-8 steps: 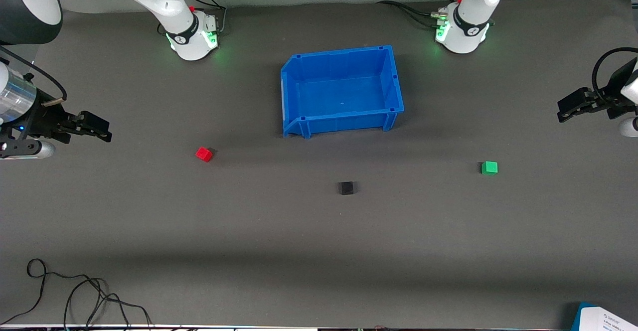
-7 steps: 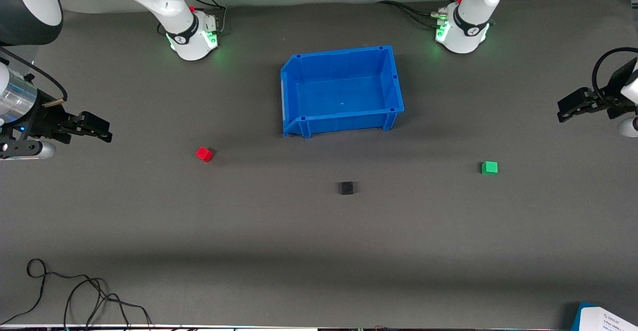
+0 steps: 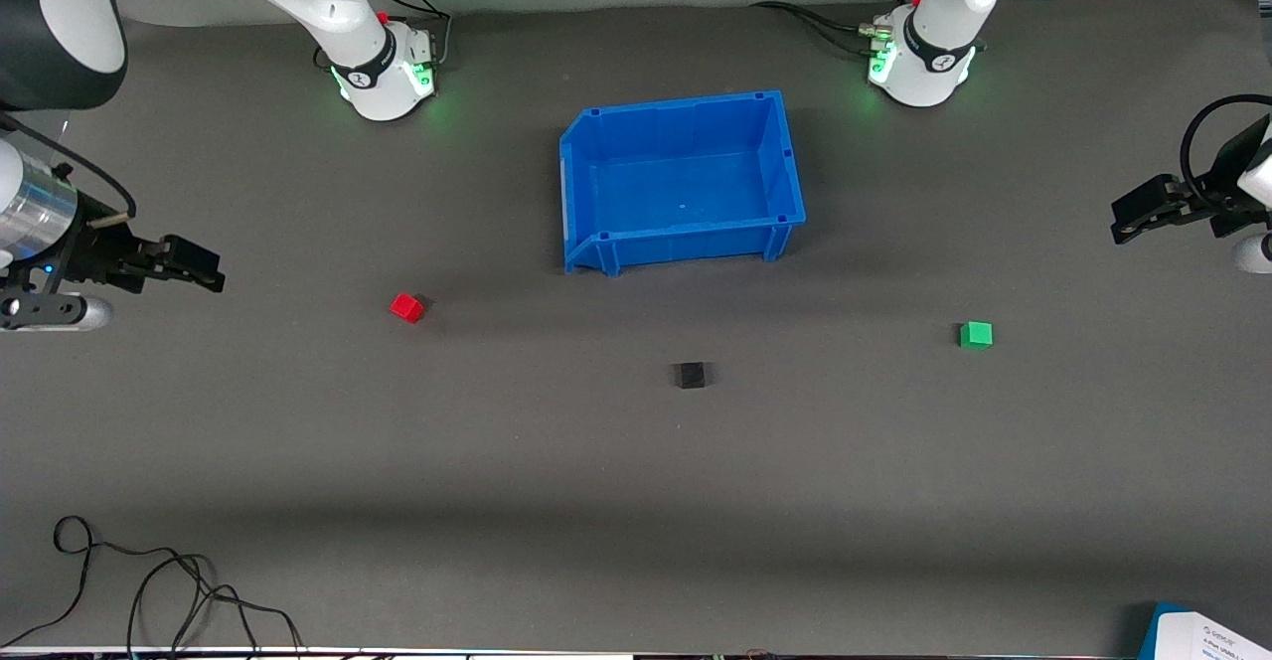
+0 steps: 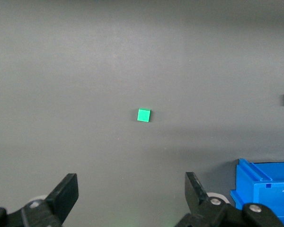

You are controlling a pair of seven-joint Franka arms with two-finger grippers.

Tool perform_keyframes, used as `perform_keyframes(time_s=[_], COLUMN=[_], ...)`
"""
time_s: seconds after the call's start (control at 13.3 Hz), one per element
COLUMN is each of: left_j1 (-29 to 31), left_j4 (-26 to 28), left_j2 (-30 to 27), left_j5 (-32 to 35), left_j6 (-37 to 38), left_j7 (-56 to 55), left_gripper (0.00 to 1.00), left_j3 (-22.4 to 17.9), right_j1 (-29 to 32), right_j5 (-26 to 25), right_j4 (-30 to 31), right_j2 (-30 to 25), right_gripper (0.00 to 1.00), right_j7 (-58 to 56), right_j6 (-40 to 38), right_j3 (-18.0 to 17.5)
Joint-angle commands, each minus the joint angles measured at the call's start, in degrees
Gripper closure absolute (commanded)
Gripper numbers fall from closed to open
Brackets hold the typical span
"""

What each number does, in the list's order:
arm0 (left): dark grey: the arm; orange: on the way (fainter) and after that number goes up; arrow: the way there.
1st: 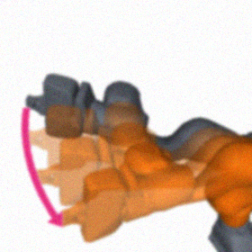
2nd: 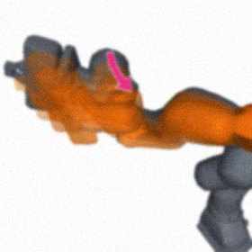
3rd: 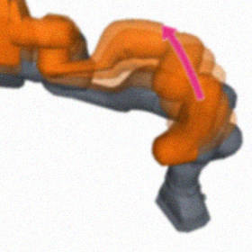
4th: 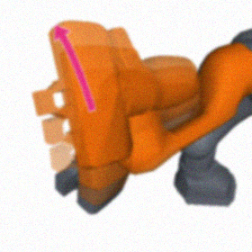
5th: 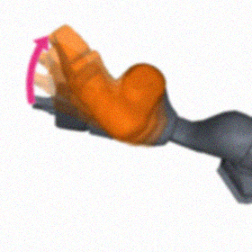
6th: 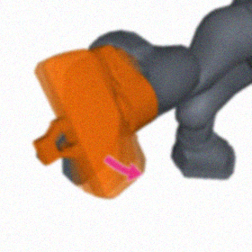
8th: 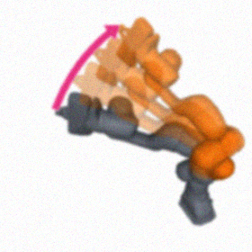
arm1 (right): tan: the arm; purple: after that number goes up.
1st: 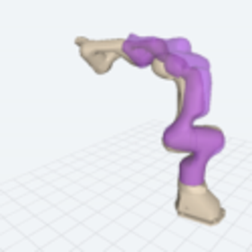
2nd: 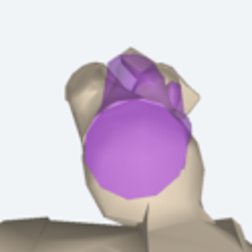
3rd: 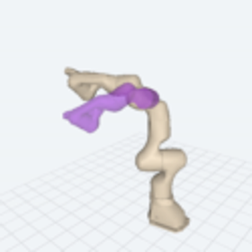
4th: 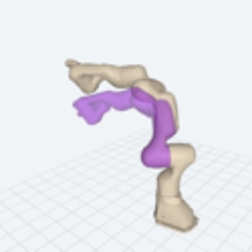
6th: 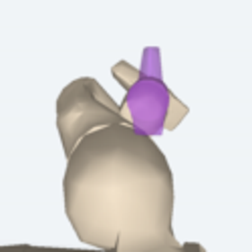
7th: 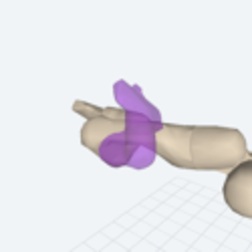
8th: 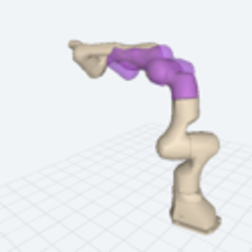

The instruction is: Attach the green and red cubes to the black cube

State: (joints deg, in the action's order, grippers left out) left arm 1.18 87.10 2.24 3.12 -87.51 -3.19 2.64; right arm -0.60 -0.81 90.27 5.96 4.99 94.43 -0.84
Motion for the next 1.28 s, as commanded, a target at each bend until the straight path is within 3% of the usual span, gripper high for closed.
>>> perform_keyframes(time_s=[0.0, 0.3, 0.68, 0.83, 0.98, 1.2], left_j1=[-0.4, -0.3, 0.1, -0.2, 0.0, 0.0], left_j4=[0.0, 0.0, 0.2, 0.3, 0.3, 0.6], left_j2=[-0.6, -0.6, -0.5, -0.6, -0.5, -0.1], left_j5=[0.7, 0.7, 0.6, 0.6, 0.6, 0.6], left_j6=[-0.2, 0.0, -0.2, 0.0, 0.2, 0.6], left_j7=[-0.2, -0.2, -0.2, -1.2, -7.1, -17.3], left_gripper=[0.0, 0.0, 0.0, 0.0, 0.0, 0.0], left_j3=[-0.2, -0.2, -0.4, -0.4, -0.4, -0.4], right_j1=[-0.6, -0.6, -3.9, -5.4, -7.1, -7.3], right_j5=[0.4, 0.5, 2.3, 2.3, 1.8, 1.4], right_j4=[-2.7, -2.2, -0.4, 1.2, 5.5, 11.1], right_j2=[1.9, 5.7, 7.4, 9.0, 10.0, 9.3], right_gripper=[0.0, 0.0, 0.0, 0.01, 0.09, 0.08], right_j7=[4.8, 8.3, 40.2, 50.3, 61.5, 64.4], right_j6=[-0.4, -1.1, -3.2, -1.5, 3.0, 9.9], right_j3=[0.1, 0.0, -0.4, -0.4, -0.3, 0.0])
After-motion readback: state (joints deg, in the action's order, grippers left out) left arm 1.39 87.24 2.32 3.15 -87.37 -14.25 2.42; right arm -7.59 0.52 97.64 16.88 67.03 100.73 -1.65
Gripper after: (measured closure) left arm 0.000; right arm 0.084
